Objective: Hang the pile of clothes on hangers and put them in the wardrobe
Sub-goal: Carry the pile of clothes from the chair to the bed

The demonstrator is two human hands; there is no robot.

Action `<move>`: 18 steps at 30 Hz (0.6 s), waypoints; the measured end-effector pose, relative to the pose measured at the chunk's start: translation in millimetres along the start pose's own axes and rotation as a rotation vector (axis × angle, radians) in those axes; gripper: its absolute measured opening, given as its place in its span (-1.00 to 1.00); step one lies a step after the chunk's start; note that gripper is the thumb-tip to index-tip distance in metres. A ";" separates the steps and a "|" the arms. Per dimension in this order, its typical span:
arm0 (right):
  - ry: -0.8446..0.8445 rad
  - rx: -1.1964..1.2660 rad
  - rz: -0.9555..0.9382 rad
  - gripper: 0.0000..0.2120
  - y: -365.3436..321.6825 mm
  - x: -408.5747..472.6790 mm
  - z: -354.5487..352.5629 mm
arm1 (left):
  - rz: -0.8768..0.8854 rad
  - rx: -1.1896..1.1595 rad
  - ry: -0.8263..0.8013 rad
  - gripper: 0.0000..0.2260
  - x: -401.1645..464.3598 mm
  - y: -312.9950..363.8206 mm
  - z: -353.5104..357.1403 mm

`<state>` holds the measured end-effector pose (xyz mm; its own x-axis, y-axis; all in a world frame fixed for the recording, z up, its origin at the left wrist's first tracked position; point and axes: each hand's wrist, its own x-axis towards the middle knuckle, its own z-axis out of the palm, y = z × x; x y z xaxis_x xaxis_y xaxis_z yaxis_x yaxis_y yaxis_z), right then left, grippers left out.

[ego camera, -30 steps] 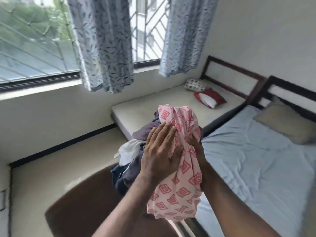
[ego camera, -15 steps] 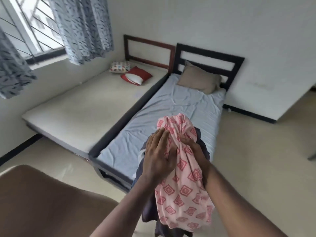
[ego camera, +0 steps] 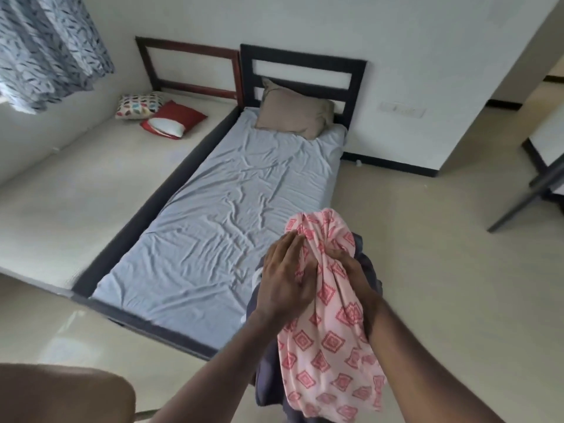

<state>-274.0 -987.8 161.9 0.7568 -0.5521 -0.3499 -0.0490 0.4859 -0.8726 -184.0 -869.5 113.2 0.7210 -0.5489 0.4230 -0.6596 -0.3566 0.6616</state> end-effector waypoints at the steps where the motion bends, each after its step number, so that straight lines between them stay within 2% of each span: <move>1: 0.018 0.012 0.003 -0.91 -9.2 12.2 -8.2 | 0.007 -0.011 0.001 -0.47 13.0 3.5 13.3; 3: -0.018 0.006 0.010 -0.78 -23.8 42.1 -25.9 | 0.023 -0.024 0.004 -0.47 39.7 6.6 37.3; 5: -0.061 -0.010 0.047 -0.90 -41.6 76.2 -44.7 | 0.040 -0.016 0.009 -0.47 69.1 7.3 64.5; 7: -0.150 0.042 0.095 -0.85 -59.1 110.4 -58.0 | 0.048 -0.013 0.017 -0.47 99.9 5.0 89.7; 12: -0.214 0.029 0.150 -0.81 -97.7 239.9 -84.8 | 0.041 -0.007 0.043 -0.46 204.2 -20.6 159.6; 18: -0.285 -0.010 0.201 -0.74 -153.3 394.1 -85.5 | -0.056 0.047 0.037 -0.42 335.2 -54.2 215.3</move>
<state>-24.0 -1337.9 128.6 0.8827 -0.2345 -0.4072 -0.2207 0.5581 -0.7999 47.7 -1196.9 85.8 0.7641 -0.4989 0.4091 -0.6264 -0.4217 0.6556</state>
